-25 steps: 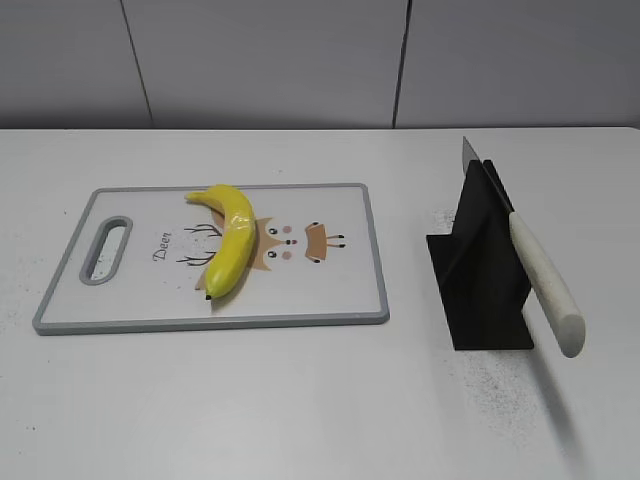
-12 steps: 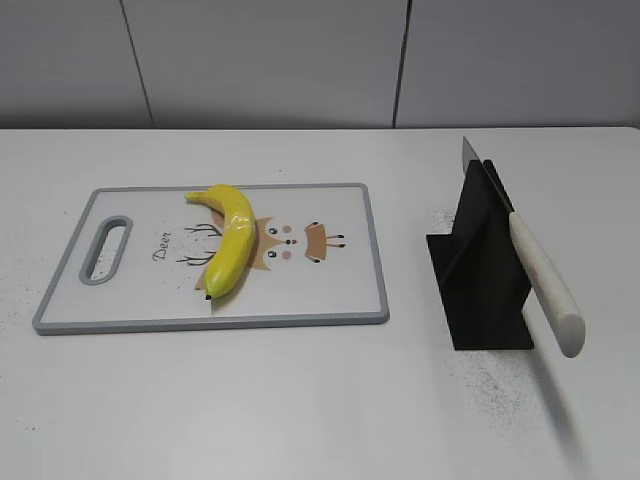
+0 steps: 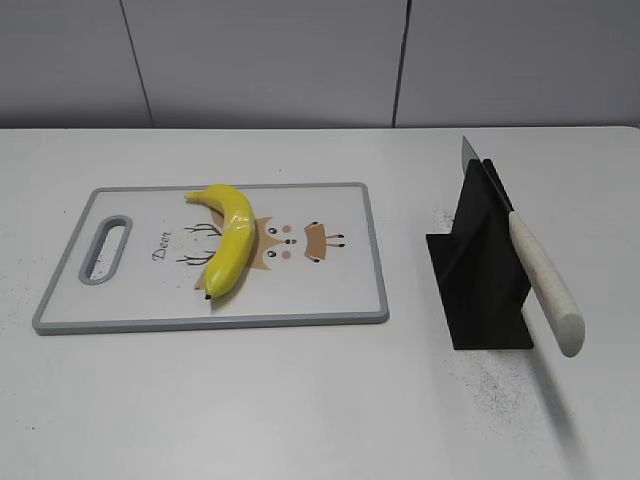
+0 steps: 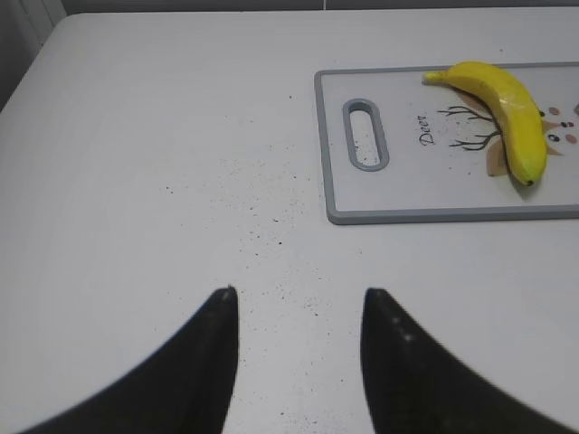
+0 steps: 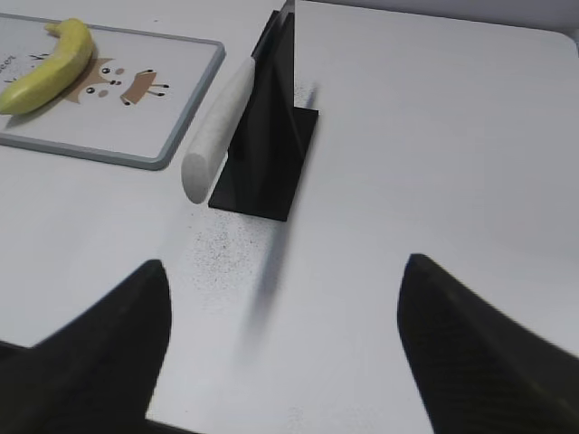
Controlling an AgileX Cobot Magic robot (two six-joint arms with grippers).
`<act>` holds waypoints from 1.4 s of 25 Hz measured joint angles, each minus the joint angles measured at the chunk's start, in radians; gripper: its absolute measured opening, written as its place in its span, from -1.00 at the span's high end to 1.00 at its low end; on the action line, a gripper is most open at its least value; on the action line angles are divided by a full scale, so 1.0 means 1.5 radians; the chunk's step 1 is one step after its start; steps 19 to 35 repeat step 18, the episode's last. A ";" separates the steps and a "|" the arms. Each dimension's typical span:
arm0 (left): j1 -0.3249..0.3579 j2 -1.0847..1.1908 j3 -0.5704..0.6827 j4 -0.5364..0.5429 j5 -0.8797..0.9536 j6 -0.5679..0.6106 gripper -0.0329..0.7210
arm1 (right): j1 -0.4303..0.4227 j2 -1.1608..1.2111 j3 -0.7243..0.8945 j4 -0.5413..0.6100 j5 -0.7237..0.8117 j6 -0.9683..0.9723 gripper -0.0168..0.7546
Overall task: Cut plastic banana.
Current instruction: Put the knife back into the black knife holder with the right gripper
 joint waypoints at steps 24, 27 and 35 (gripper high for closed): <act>0.000 0.000 0.000 0.000 0.000 0.000 -0.03 | -0.104 0.000 0.000 0.000 0.000 0.000 -0.57; 0.000 0.000 0.000 0.000 0.000 0.000 -0.03 | -0.104 0.000 0.000 0.000 0.000 0.000 -0.57; 0.000 0.000 0.000 0.000 0.000 0.000 -0.03 | -0.104 0.000 0.000 0.000 0.000 0.000 -0.57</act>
